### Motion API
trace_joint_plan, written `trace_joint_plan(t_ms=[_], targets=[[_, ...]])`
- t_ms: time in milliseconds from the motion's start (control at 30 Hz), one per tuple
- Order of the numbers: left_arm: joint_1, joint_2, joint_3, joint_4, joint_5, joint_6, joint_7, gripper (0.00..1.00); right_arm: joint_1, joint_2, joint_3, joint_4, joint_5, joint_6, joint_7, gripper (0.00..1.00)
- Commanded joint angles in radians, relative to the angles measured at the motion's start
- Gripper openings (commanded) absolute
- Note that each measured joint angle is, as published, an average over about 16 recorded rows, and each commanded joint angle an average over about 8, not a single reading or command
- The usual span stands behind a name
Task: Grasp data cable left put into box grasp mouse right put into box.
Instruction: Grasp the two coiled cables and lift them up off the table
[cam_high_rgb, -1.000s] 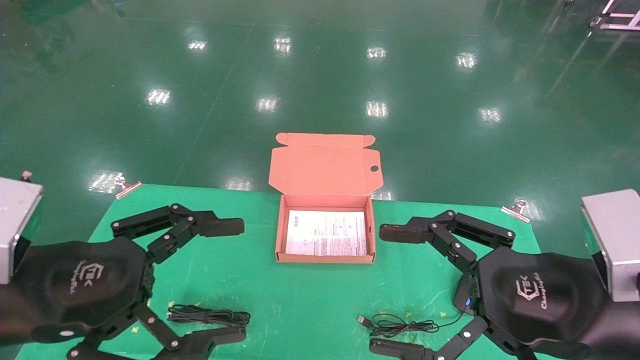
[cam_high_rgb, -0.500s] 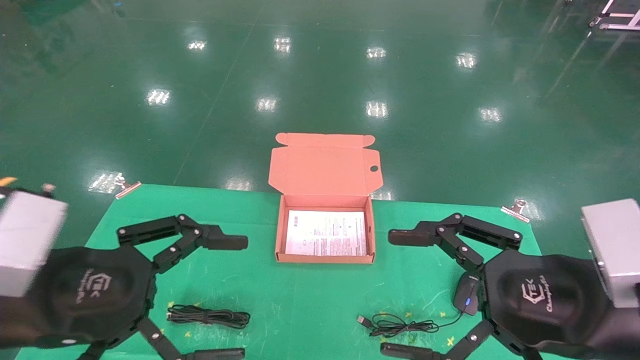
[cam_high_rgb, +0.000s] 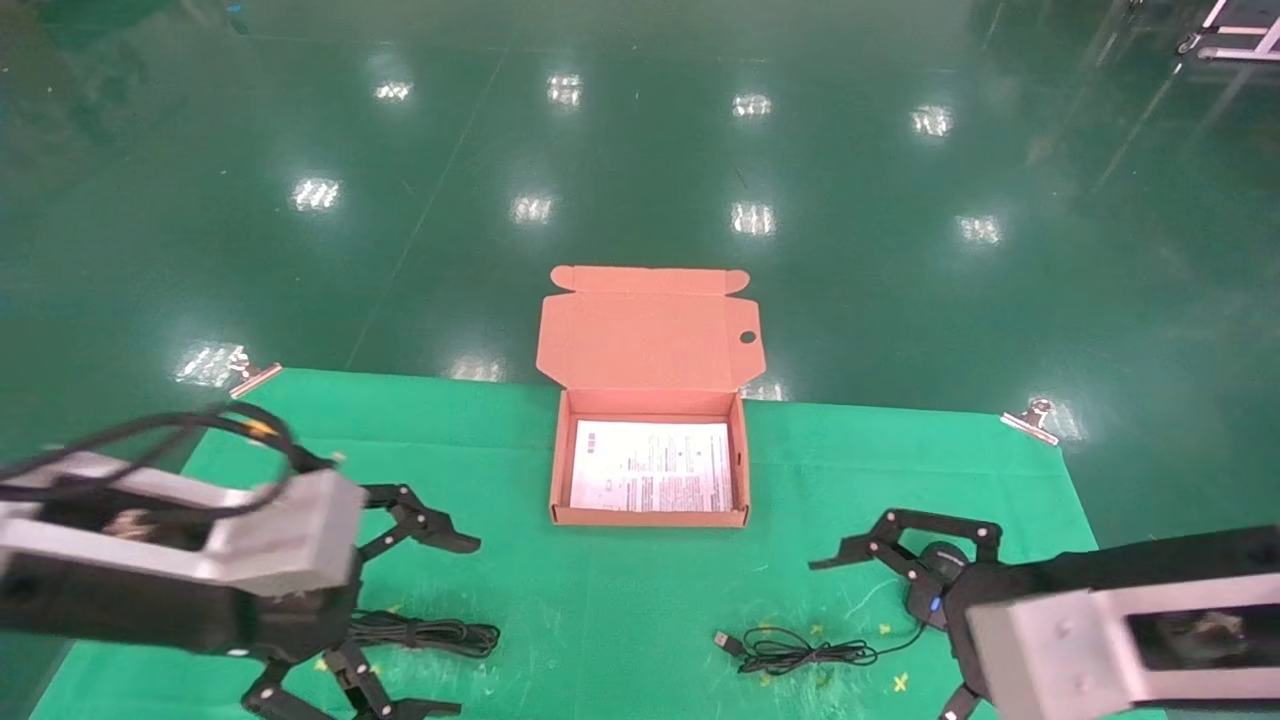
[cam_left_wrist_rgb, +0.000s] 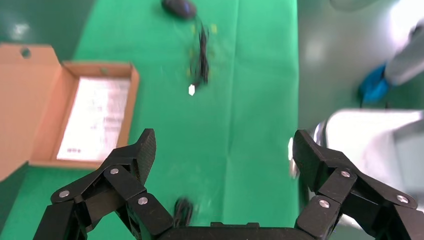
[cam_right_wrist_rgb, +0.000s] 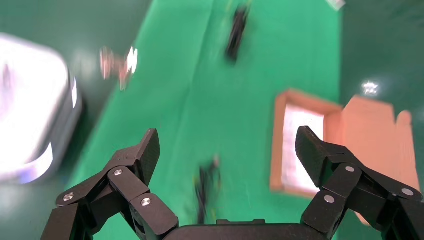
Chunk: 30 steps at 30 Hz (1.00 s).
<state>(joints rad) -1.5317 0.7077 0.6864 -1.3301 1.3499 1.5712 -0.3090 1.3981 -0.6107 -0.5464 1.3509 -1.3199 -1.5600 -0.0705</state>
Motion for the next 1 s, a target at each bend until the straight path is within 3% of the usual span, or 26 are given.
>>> trace_joint_plan(t_ms=[33, 267, 667, 1000], targets=[[-0.042, 0.019, 0.055, -0.002, 0.062, -0.001, 0.004, 1.00, 0.049, -0.012, -0.054, 0.005, -0.080, 0.000, -0.042, 1.00], [-0.099, 0.106, 0.199, -0.003, 0.284, -0.030, 0.024, 1.00, 0.100, -0.069, -0.177, 0.007, -0.293, 0.044, -0.124, 1.00], [-0.058, 0.222, 0.330, 0.012, 0.583, -0.126, -0.033, 1.00, -0.004, -0.132, -0.250, 0.005, -0.497, 0.219, -0.111, 1.00], [-0.013, 0.309, 0.373, 0.173, 0.686, -0.210, -0.038, 1.00, -0.100, -0.198, -0.292, -0.014, -0.669, 0.364, -0.028, 1.00]])
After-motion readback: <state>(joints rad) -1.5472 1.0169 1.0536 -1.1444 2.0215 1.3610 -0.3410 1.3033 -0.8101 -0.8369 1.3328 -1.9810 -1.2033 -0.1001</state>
